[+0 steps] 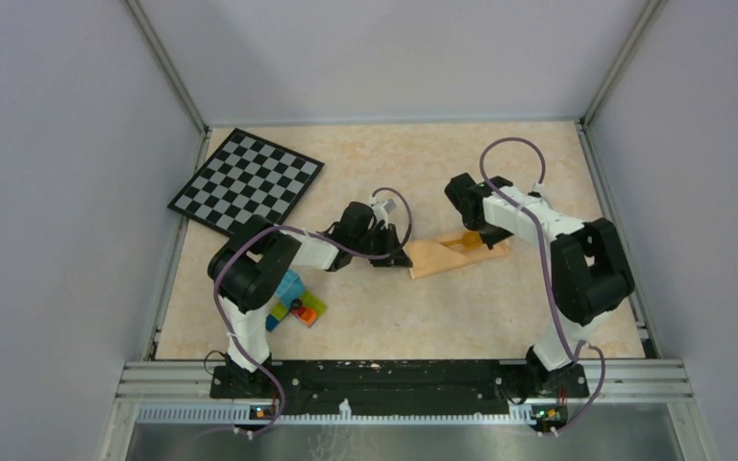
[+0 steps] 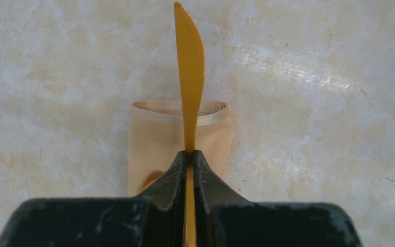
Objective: Fold the napkin into a case and place the utensils inside
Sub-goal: Insert the knife into the folded napkin.
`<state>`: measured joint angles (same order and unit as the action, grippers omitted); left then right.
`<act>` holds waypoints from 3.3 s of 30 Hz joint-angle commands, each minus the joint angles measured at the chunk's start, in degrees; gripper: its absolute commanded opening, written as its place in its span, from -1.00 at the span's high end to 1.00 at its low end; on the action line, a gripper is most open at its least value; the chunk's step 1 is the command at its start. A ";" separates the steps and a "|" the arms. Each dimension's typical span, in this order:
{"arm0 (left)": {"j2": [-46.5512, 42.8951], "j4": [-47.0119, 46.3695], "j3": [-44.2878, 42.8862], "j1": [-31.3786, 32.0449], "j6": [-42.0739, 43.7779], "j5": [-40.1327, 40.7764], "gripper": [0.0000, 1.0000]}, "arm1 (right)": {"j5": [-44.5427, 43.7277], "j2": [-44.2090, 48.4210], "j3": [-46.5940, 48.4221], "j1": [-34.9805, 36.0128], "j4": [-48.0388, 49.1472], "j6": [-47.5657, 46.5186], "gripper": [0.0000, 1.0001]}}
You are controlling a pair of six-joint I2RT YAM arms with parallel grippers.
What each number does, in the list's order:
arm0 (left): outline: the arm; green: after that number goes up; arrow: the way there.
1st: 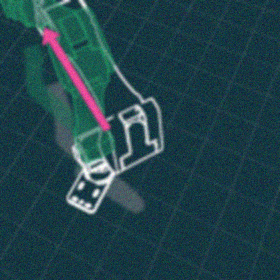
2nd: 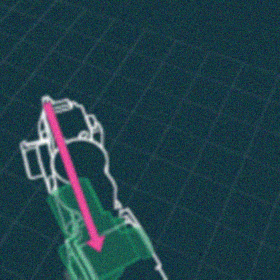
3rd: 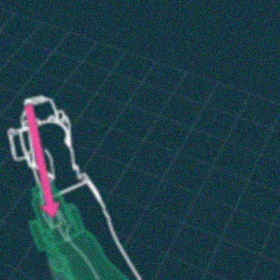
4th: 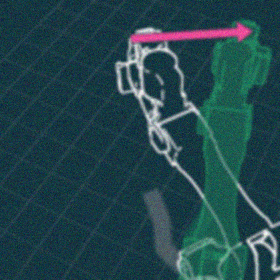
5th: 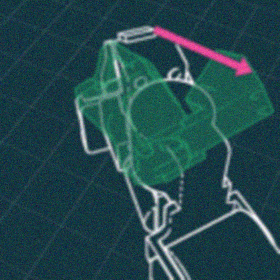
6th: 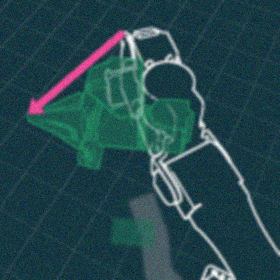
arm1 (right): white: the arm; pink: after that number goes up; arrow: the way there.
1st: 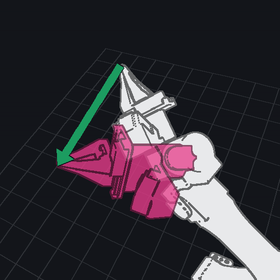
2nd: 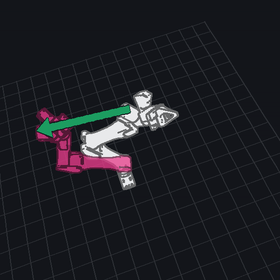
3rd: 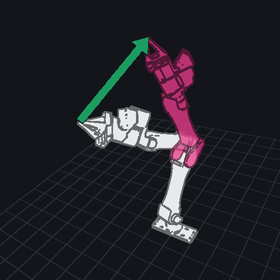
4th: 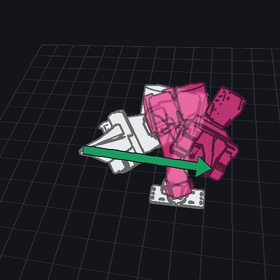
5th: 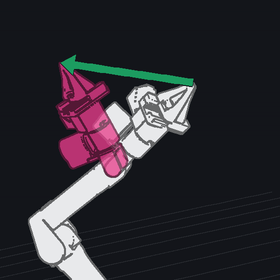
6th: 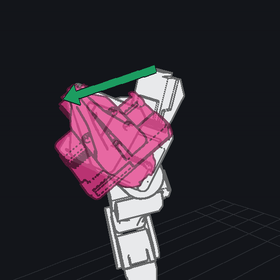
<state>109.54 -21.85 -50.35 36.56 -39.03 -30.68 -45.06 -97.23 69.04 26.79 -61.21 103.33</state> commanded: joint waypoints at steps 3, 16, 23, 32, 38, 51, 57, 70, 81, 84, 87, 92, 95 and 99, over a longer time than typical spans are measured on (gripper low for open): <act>-2.23 0.20 0.95 0.31 1.28 -0.83 0.67 | 0.06 -2.97 3.88 1.93 -1.85 1.50 1.00; -1.71 -1.09 1.40 0.35 0.59 -1.07 0.69 | 9.10 -2.50 1.79 2.04 2.05 1.69 1.00; -2.13 -1.51 2.14 0.30 0.51 -1.01 0.70 | 14.99 -1.92 1.48 2.84 4.02 2.56 1.00; -1.78 -2.15 1.78 0.28 -0.07 -1.28 0.71 | 21.02 -2.79 1.35 4.58 5.15 3.75 1.00; -1.86 -2.17 1.79 0.32 -0.17 -1.29 0.71 | 24.25 -1.27 -1.76 4.92 7.43 5.00 1.00; -2.71 -1.38 2.09 0.29 0.05 -0.77 0.72 | 24.15 1.39 -4.48 4.94 11.20 4.92 0.61; -4.93 0.80 2.88 0.29 1.14 0.47 0.72 | 23.93 4.39 -4.63 4.92 9.90 2.34 0.19; -17.81 11.58 5.90 0.30 4.06 0.57 0.30 | 36.13 25.78 -22.36 -3.88 45.60 -60.35 -0.17; -9.49 6.28 -4.39 0.29 -1.55 -5.87 0.64 | 80.54 26.34 -30.94 -28.94 57.05 -77.25 -0.14; -5.10 6.38 -6.47 0.19 -1.43 -3.53 0.65 | 82.89 22.69 -32.26 -30.28 60.73 -76.06 -0.08; -2.29 7.05 -6.67 0.01 -0.42 -0.56 0.68 | 84.49 19.10 -33.40 -32.21 63.01 -75.86 0.05; 0.53 7.09 -5.06 -0.49 0.87 1.69 0.69 | 81.14 16.60 -37.50 -35.89 63.99 -76.80 0.09; 1.07 6.75 -4.15 -0.69 1.16 2.29 0.70 | 76.57 16.49 -38.50 -36.26 63.50 -78.45 0.08; 0.04 6.68 -3.42 -0.75 1.59 3.10 0.70 | 74.47 16.89 -38.87 -36.27 64.91 -78.95 0.05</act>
<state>110.19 -14.70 -55.20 36.21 -39.18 -30.30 33.19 -80.79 30.04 -9.13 -0.23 26.96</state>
